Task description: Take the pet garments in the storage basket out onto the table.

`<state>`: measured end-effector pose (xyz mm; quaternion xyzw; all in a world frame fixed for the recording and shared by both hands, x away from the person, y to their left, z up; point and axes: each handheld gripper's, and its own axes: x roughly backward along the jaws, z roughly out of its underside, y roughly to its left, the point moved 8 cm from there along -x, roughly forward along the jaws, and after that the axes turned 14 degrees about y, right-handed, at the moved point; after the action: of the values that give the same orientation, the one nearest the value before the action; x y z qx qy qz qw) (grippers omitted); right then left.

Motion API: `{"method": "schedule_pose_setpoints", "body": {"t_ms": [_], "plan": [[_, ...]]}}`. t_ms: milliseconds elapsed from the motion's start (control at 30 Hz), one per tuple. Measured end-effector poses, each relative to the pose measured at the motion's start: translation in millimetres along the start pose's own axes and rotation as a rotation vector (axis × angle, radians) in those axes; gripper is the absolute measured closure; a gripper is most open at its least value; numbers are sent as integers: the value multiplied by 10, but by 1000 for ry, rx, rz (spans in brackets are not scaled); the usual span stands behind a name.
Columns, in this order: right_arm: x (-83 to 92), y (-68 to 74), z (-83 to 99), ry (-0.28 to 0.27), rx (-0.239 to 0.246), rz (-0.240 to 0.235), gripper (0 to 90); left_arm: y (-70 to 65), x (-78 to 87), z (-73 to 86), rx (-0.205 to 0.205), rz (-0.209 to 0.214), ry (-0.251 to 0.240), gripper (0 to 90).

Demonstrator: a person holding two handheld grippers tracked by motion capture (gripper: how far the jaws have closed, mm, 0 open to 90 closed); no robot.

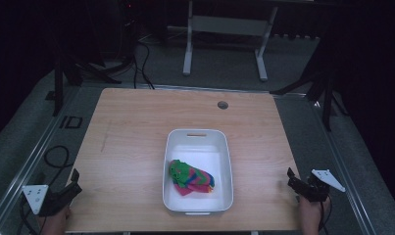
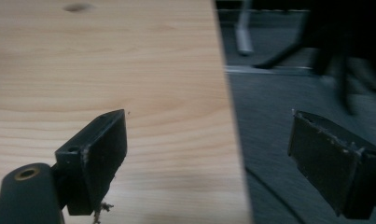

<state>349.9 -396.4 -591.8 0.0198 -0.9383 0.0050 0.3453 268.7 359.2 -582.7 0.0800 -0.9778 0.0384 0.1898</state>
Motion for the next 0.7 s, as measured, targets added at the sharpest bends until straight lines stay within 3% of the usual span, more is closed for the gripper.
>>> {"method": "schedule_pose_setpoints", "body": {"t_ms": [33, 100, 200, 267, 333, 400, 500, 700], "plan": [[0, 0, 0, 0, 0, 0, 120, 2, -3, 0, 3, -1, 2, 13], [-44, -40, 28, 63, -12, 19, 125, 4, -6, 0, 5, 0, 5, 14], [-83, -56, 60, 126, 12, -31, 133, -2, -11, 0, 6, 4, 7, 14], [-67, -72, 66, 121, -4, -59, 140, 2, -12, 1, 9, 5, 10, 13], [-86, -68, 78, 148, 13, -114, 140, 7, -13, 1, 7, 6, 12, 14], [-97, -36, 88, 171, 48, -202, 135, 6, -15, 1, 6, 8, 13, 14], [-92, 38, 100, 201, 140, -334, 133, 0, -20, 0, 12, 12, 15, 14], [-48, 222, 124, 257, 342, -515, 133, 3, -19, -3, 15, 21, 9, 14]]}}
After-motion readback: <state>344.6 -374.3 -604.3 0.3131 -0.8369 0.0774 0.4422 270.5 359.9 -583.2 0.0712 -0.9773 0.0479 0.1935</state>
